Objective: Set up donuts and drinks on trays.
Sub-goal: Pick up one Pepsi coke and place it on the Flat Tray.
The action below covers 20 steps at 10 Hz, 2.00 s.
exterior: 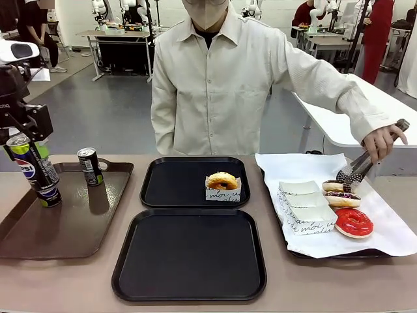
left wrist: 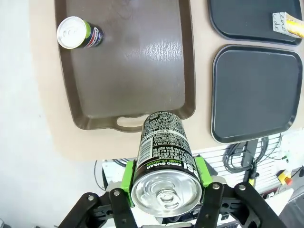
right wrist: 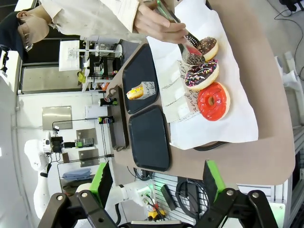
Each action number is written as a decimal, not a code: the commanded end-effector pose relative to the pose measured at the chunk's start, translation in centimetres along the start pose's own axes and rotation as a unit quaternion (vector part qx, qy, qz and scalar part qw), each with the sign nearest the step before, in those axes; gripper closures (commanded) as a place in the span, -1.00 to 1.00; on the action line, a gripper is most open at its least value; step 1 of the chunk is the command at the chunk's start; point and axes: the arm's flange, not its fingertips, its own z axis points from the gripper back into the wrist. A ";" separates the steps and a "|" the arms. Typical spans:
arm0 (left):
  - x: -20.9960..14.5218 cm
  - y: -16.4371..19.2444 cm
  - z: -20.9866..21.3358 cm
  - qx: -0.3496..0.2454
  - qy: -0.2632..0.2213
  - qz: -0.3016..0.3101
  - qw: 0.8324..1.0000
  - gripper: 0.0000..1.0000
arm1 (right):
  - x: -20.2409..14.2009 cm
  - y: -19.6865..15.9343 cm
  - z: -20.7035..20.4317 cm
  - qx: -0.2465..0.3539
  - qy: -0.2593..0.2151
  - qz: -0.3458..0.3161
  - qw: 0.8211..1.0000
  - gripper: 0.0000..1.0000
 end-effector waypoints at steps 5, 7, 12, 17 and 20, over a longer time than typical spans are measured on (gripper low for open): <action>2.1 -4.9 0.5 0.088 -0.071 -0.020 0.993 -0.17 | 0.0 0.0 0.0 0.012 -0.004 0.009 1.000 -1.00; 5.8 -9.8 1.6 0.140 -0.079 -0.040 0.986 -0.17 | 0.0 0.0 0.0 0.012 -0.004 0.009 1.000 -1.00; 15.1 -19.0 0.0 0.130 -0.070 -0.116 0.982 -0.17 | 0.0 0.0 0.0 0.012 -0.004 0.009 1.000 -1.00; 17.7 -22.7 -4.1 0.082 -0.086 -0.168 0.979 -0.17 | 0.0 0.0 0.0 0.012 -0.004 0.009 1.000 -1.00; 12.4 -18.4 -5.0 0.052 0.035 -0.200 0.978 -0.17 | 0.0 0.0 0.0 0.012 -0.004 0.009 1.000 -1.00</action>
